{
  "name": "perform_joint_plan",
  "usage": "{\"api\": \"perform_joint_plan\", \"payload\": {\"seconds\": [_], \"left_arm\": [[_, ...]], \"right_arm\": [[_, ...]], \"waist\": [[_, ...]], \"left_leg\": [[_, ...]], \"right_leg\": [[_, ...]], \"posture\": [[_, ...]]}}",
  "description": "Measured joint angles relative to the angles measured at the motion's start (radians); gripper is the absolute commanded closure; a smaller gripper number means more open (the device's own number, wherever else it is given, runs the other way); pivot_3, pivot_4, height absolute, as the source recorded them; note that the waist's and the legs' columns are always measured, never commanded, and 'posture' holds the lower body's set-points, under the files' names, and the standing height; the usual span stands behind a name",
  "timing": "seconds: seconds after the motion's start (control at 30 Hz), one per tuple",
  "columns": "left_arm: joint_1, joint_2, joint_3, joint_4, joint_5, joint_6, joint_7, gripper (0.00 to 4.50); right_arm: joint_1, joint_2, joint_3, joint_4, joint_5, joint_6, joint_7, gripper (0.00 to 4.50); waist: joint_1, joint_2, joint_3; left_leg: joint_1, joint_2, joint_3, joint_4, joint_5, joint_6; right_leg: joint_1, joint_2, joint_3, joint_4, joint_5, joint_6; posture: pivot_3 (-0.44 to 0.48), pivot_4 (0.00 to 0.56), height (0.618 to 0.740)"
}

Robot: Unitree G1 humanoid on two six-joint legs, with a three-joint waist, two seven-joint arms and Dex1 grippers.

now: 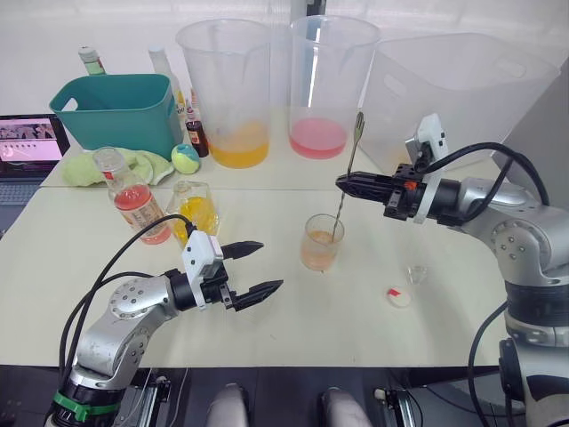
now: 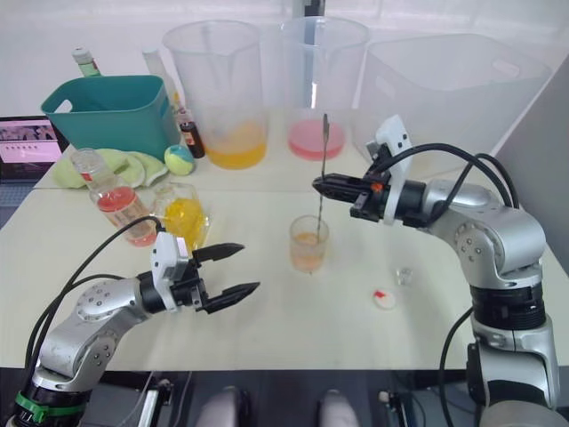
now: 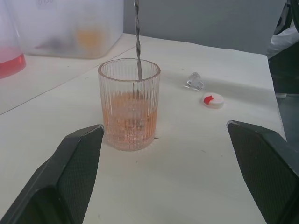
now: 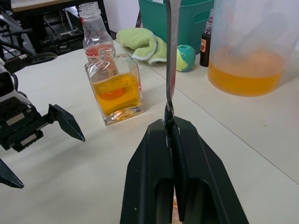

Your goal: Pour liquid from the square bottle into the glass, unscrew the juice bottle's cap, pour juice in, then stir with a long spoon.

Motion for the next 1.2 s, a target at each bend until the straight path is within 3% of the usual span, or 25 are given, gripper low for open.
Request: {"api": "perform_joint_plan", "payload": {"seconds": [0.33,0.8,1.03,1.2], "left_arm": [[-0.004,0.0,0.0,0.0,0.0,0.0,0.004,0.04],[-0.022,-0.002,0.0,0.004,0.002,0.0,0.007,0.04],[-0.022,-0.003,-0.001,0.004,0.003,0.0,0.01,0.04],[-0.021,-0.002,-0.001,0.004,0.003,0.0,0.01,0.04]], "right_arm": [[-0.031,0.1,-0.015,0.054,-0.012,-0.03,-0.07,4.5],[-0.053,0.119,-0.07,0.083,-0.007,-0.05,-0.079,4.5],[-0.035,0.14,-0.032,0.083,-0.08,-0.112,-0.092,4.5],[-0.033,0.167,-0.043,0.053,-0.018,-0.086,-0.083,4.5]], "waist": [[0.0,0.0,0.0],[0.001,0.0,0.0],[0.001,0.0,0.0],[0.001,0.0,0.0]], "left_leg": [[0.0,0.0,0.0,0.0,0.0,0.0],[0.0,0.0,0.0,0.0,0.0,0.0],[0.0,0.0,0.0,0.0,0.0,0.0],[0.0,0.0,0.0,0.0,0.0,0.0]], "right_leg": [[0.0,0.0,0.0,0.001,0.0,0.0],[0.0,0.0,0.0,0.001,0.0,0.0],[0.0,0.0,0.0,0.001,0.0,0.0],[0.0,0.0,0.0,0.001,0.0,0.0]], "posture": [[0.0,0.15,0.724],[0.0,0.15,0.724],[0.0,0.15,0.724],[0.0,0.15,0.724]]}}
